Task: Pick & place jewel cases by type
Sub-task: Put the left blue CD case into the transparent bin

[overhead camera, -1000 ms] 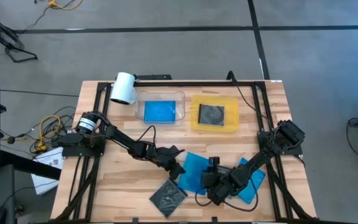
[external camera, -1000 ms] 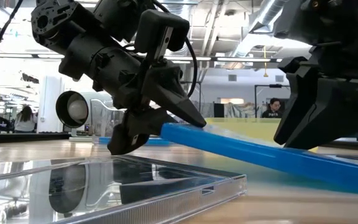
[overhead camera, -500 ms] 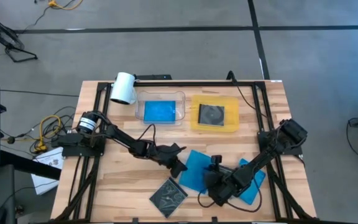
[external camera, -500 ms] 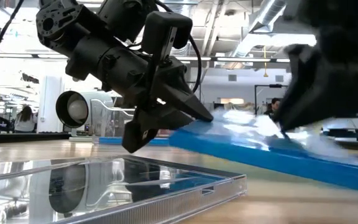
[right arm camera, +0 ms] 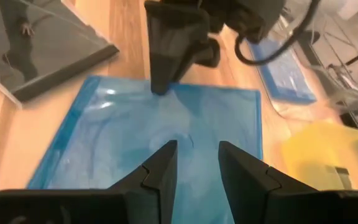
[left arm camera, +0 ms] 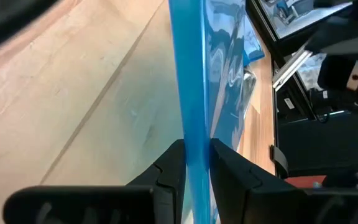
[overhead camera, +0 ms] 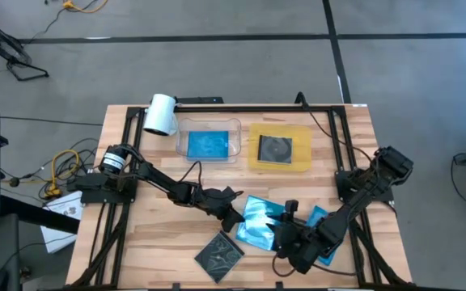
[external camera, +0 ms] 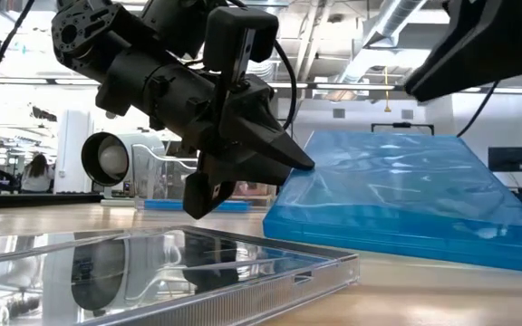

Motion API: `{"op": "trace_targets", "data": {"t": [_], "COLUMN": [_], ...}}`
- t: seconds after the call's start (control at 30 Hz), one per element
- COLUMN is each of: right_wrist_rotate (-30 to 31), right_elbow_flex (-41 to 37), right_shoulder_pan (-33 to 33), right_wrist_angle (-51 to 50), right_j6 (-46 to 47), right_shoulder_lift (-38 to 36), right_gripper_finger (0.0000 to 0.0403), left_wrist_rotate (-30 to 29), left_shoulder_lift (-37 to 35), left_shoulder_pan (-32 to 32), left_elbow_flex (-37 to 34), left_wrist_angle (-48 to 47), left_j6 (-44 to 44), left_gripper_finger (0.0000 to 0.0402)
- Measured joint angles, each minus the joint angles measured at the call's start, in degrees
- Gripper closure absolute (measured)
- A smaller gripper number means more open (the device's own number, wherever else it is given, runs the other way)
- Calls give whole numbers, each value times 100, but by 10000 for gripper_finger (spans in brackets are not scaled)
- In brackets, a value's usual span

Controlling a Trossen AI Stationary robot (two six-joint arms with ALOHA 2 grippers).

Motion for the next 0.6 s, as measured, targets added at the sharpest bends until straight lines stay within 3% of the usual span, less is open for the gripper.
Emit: {"op": "trace_targets", "data": {"t": [0.33, 0.6], "right_wrist_rotate": [-566, -1255], "right_elbow_flex": [2, 4], "right_shoulder_pan": [115, 162], "right_wrist_angle": [-1444, -1563], "right_j6": [1561, 1820], "right_shoulder_lift": [-42, -44], "right_gripper_finger": [291, 291], "left_wrist_rotate": [-1, -6], "left_shoulder_lift": [-4, -7], "left_shoulder_pan": [19, 44], "left_elbow_flex": [-7, -11], "left_wrist_angle": [0, 52], "left_j6": [27, 27], "left_gripper_finger": [349, 349]}}
